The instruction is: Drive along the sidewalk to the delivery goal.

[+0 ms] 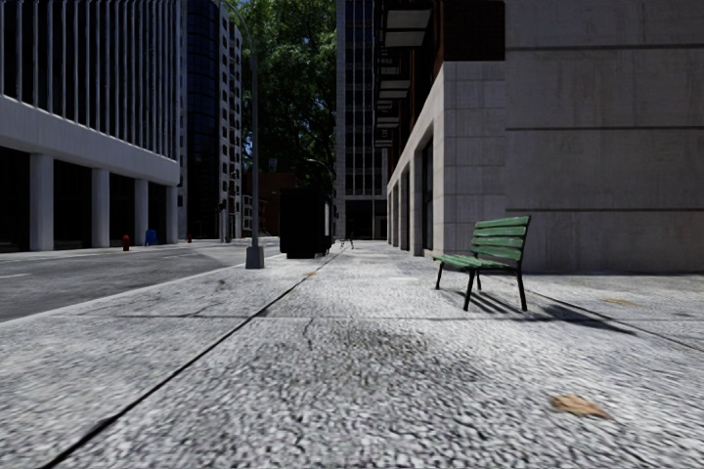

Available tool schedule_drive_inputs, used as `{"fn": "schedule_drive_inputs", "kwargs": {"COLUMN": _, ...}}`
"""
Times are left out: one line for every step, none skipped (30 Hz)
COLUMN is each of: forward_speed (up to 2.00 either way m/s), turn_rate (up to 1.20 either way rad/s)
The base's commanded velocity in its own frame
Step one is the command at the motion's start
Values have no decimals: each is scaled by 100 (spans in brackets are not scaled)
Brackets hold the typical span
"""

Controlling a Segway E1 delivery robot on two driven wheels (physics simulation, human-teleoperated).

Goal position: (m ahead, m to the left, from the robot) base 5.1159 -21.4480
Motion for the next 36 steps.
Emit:
{"fn": "schedule_drive_inputs", "kwargs": {"forward_speed": 200, "turn_rate": 0}}
{"fn": "schedule_drive_inputs", "kwargs": {"forward_speed": 200, "turn_rate": 0}}
{"fn": "schedule_drive_inputs", "kwargs": {"forward_speed": 200, "turn_rate": 0}}
{"fn": "schedule_drive_inputs", "kwargs": {"forward_speed": 200, "turn_rate": 0}}
{"fn": "schedule_drive_inputs", "kwargs": {"forward_speed": 200, "turn_rate": 0}}
{"fn": "schedule_drive_inputs", "kwargs": {"forward_speed": 200, "turn_rate": 0}}
{"fn": "schedule_drive_inputs", "kwargs": {"forward_speed": 200, "turn_rate": 0}}
{"fn": "schedule_drive_inputs", "kwargs": {"forward_speed": 200, "turn_rate": 0}}
{"fn": "schedule_drive_inputs", "kwargs": {"forward_speed": 200, "turn_rate": 0}}
{"fn": "schedule_drive_inputs", "kwargs": {"forward_speed": 200, "turn_rate": 0}}
{"fn": "schedule_drive_inputs", "kwargs": {"forward_speed": 200, "turn_rate": 0}}
{"fn": "schedule_drive_inputs", "kwargs": {"forward_speed": 200, "turn_rate": 0}}
{"fn": "schedule_drive_inputs", "kwargs": {"forward_speed": 200, "turn_rate": 0}}
{"fn": "schedule_drive_inputs", "kwargs": {"forward_speed": 200, "turn_rate": 0}}
{"fn": "schedule_drive_inputs", "kwargs": {"forward_speed": 200, "turn_rate": 0}}
{"fn": "schedule_drive_inputs", "kwargs": {"forward_speed": 200, "turn_rate": 0}}
{"fn": "schedule_drive_inputs", "kwargs": {"forward_speed": 200, "turn_rate": 0}}
{"fn": "schedule_drive_inputs", "kwargs": {"forward_speed": 200, "turn_rate": 0}}
{"fn": "schedule_drive_inputs", "kwargs": {"forward_speed": 200, "turn_rate": 0}}
{"fn": "schedule_drive_inputs", "kwargs": {"forward_speed": 200, "turn_rate": 0}}
{"fn": "schedule_drive_inputs", "kwargs": {"forward_speed": 200, "turn_rate": 0}}
{"fn": "schedule_drive_inputs", "kwargs": {"forward_speed": 200, "turn_rate": 0}}
{"fn": "schedule_drive_inputs", "kwargs": {"forward_speed": 200, "turn_rate": 0}}
{"fn": "schedule_drive_inputs", "kwargs": {"forward_speed": 200, "turn_rate": 0}}
{"fn": "schedule_drive_inputs", "kwargs": {"forward_speed": 200, "turn_rate": 0}}
{"fn": "schedule_drive_inputs", "kwargs": {"forward_speed": 200, "turn_rate": 0}}
{"fn": "schedule_drive_inputs", "kwargs": {"forward_speed": 200, "turn_rate": 0}}
{"fn": "schedule_drive_inputs", "kwargs": {"forward_speed": 200, "turn_rate": 0}}
{"fn": "schedule_drive_inputs", "kwargs": {"forward_speed": 200, "turn_rate": 0}}
{"fn": "schedule_drive_inputs", "kwargs": {"forward_speed": 200, "turn_rate": 0}}
{"fn": "schedule_drive_inputs", "kwargs": {"forward_speed": 200, "turn_rate": 0}}
{"fn": "schedule_drive_inputs", "kwargs": {"forward_speed": 200, "turn_rate": 0}}
{"fn": "schedule_drive_inputs", "kwargs": {"forward_speed": 200, "turn_rate": 0}}
{"fn": "schedule_drive_inputs", "kwargs": {"forward_speed": 200, "turn_rate": 0}}
{"fn": "schedule_drive_inputs", "kwargs": {"forward_speed": 200, "turn_rate": 0}}
{"fn": "schedule_drive_inputs", "kwargs": {"forward_speed": 200, "turn_rate": 0}}
